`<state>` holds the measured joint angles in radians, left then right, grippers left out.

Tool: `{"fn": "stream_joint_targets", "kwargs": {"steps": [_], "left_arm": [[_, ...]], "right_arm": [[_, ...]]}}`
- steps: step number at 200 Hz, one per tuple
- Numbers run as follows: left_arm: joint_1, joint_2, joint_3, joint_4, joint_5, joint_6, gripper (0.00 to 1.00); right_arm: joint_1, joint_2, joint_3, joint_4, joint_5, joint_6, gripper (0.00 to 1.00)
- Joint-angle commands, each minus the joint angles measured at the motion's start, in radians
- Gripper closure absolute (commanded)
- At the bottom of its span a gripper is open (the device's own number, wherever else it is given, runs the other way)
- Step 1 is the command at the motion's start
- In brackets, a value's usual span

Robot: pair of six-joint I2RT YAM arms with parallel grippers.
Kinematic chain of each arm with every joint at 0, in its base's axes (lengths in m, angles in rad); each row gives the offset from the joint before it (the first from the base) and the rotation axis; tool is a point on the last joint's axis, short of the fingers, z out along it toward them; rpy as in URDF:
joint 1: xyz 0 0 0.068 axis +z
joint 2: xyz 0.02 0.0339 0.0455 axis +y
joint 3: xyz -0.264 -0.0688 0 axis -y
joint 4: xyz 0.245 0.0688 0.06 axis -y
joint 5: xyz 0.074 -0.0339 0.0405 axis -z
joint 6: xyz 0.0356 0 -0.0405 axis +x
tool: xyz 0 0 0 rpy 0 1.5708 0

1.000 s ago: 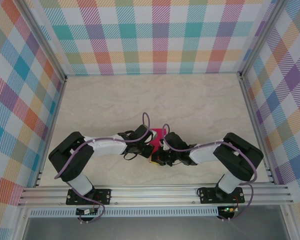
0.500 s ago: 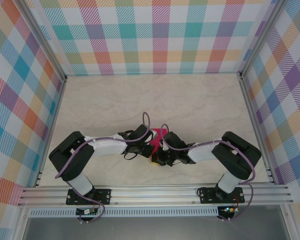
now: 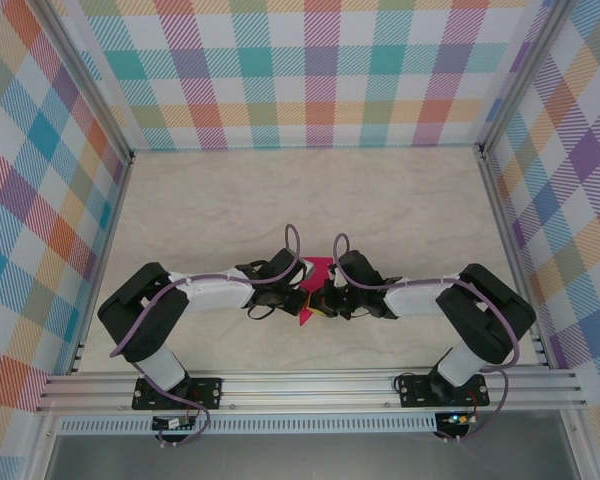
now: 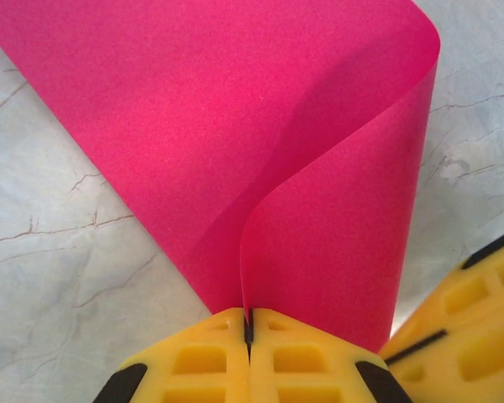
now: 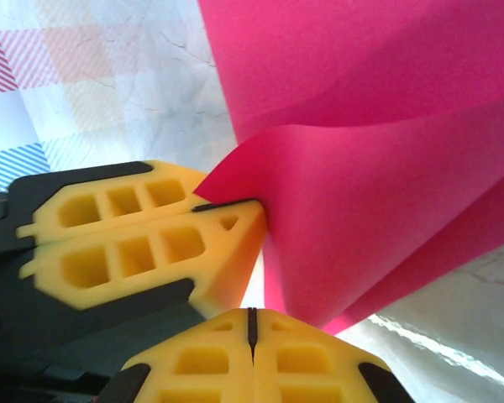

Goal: Fold a paper plane with a square sheet of paper (pick it up from the middle)
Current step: Third fold the triangle at the center of the table.

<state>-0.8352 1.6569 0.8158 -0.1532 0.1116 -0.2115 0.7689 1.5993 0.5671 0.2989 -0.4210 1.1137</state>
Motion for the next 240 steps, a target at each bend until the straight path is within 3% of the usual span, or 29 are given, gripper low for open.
{"fn": "stream_joint_targets", "kwargs": {"steps": [1,65,85,137,240], "left_arm": [[0.002,0.063,-0.018,-0.044,0.020,0.008,1.00],[0.001,0.069,-0.017,-0.059,0.011,0.015,1.00],[0.001,0.065,-0.023,-0.059,0.006,0.014,1.00],[0.002,0.063,-0.020,-0.061,0.003,0.015,1.00],[0.001,0.060,-0.024,-0.068,0.001,0.017,1.00]], "right_arm": [[-0.006,0.034,0.027,0.039,-0.035,-0.018,1.00],[-0.018,0.105,0.002,0.028,-0.019,-0.027,1.00],[-0.033,0.079,-0.002,0.059,-0.059,-0.017,1.00],[-0.097,-0.010,0.046,-0.057,-0.062,-0.096,1.00],[-0.133,0.133,0.031,-0.005,-0.068,-0.105,1.00]]}}
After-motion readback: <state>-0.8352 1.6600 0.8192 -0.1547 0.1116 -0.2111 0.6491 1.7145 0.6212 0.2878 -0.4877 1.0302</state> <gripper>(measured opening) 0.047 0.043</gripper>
